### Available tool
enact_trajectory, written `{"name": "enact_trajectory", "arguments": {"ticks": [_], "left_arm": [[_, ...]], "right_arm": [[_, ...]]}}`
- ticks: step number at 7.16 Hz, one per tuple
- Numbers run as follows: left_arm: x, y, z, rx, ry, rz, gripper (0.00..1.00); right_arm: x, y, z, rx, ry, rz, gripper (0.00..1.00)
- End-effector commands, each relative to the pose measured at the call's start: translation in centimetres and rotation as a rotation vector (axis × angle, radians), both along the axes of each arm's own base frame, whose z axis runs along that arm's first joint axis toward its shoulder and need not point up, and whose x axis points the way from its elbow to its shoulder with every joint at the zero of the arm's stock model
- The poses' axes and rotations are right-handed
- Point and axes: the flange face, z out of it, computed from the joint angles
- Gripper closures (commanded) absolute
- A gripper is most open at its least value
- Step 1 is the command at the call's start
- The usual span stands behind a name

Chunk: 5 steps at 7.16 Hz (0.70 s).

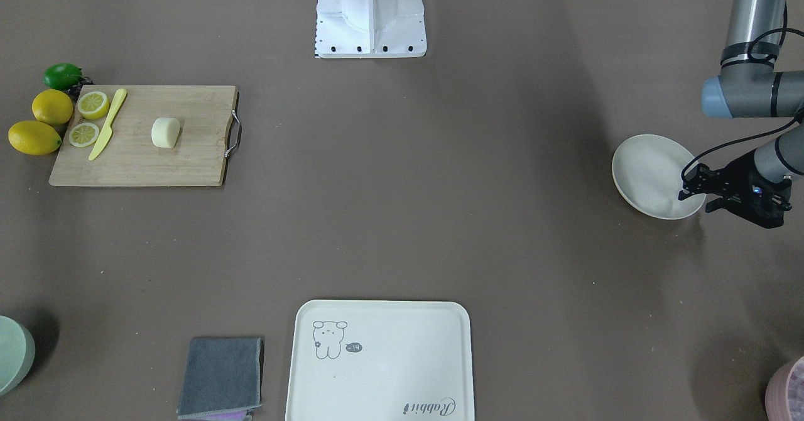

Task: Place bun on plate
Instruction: 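Lower the left gripper to the rim of the white plate and grip it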

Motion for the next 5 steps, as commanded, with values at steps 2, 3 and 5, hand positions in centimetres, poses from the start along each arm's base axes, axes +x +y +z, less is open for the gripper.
{"name": "enact_trajectory", "arguments": {"ticks": [2, 3, 5], "left_arm": [[-0.3, 1.1, 0.0, 0.036, 0.047, 0.023, 1.00], [-0.3, 1.1, -0.1, 0.036, 0.048, 0.022, 1.00], [-1.7, 0.3, -2.1, -0.031, 0.144, -0.003, 1.00]], "right_arm": [[0.1, 0.0, -0.1, 0.005, 0.015, 0.007, 0.00], [0.2, 0.1, 0.2, 0.000, 0.016, 0.007, 0.00], [0.1, 0.1, 0.1, 0.002, 0.013, 0.005, 0.00]]}}
